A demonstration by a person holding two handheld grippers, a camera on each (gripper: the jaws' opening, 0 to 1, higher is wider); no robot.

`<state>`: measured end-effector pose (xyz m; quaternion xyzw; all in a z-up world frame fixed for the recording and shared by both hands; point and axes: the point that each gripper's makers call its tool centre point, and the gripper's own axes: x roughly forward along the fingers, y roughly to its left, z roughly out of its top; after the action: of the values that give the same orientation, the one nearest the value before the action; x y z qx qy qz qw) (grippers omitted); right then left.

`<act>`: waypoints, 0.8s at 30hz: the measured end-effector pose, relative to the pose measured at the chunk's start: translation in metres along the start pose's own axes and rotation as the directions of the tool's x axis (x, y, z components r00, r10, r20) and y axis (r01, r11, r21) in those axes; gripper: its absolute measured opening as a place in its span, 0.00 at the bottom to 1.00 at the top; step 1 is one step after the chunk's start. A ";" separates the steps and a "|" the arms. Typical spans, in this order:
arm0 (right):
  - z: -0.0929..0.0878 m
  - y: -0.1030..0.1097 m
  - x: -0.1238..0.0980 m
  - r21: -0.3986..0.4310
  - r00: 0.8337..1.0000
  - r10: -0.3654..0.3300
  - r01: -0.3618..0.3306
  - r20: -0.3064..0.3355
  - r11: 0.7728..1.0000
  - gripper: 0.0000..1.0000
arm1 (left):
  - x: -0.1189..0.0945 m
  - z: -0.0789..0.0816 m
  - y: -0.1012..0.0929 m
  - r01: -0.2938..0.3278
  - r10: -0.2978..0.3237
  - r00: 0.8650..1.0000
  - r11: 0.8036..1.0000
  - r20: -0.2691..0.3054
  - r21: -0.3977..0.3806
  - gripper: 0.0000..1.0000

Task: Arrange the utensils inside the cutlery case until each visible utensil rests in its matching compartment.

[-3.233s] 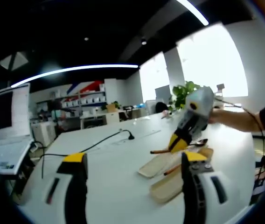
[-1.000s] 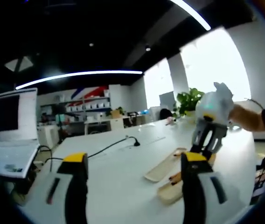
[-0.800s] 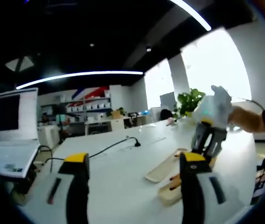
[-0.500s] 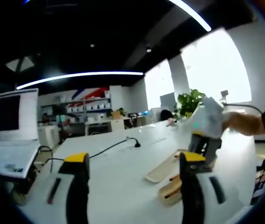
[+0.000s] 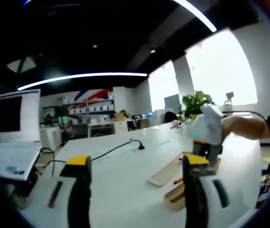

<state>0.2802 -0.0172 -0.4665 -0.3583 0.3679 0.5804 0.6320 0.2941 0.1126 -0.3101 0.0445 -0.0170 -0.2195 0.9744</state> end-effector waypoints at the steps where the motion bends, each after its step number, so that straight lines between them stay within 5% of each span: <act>1: -0.001 0.000 0.000 -0.004 1.000 -0.001 0.001 -0.004 1.000 0.04 | 0.000 0.000 0.000 0.001 -0.001 1.000 1.000 0.000 0.001 0.83; 14: 0.011 -0.003 -0.021 -0.023 0.998 -0.034 0.035 0.052 0.999 0.06 | -0.001 0.002 -0.001 -0.001 0.001 1.000 1.000 0.005 0.000 0.83; 24: 0.020 0.001 -0.005 -0.019 0.997 -0.032 0.034 0.075 0.999 0.00 | -0.003 0.002 0.001 -0.002 0.002 1.000 1.000 0.007 -0.003 0.82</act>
<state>0.2799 -0.0022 -0.4531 -0.3487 0.3323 0.5865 0.6512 0.2921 0.1145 -0.3078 0.0423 -0.0203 -0.2186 0.9747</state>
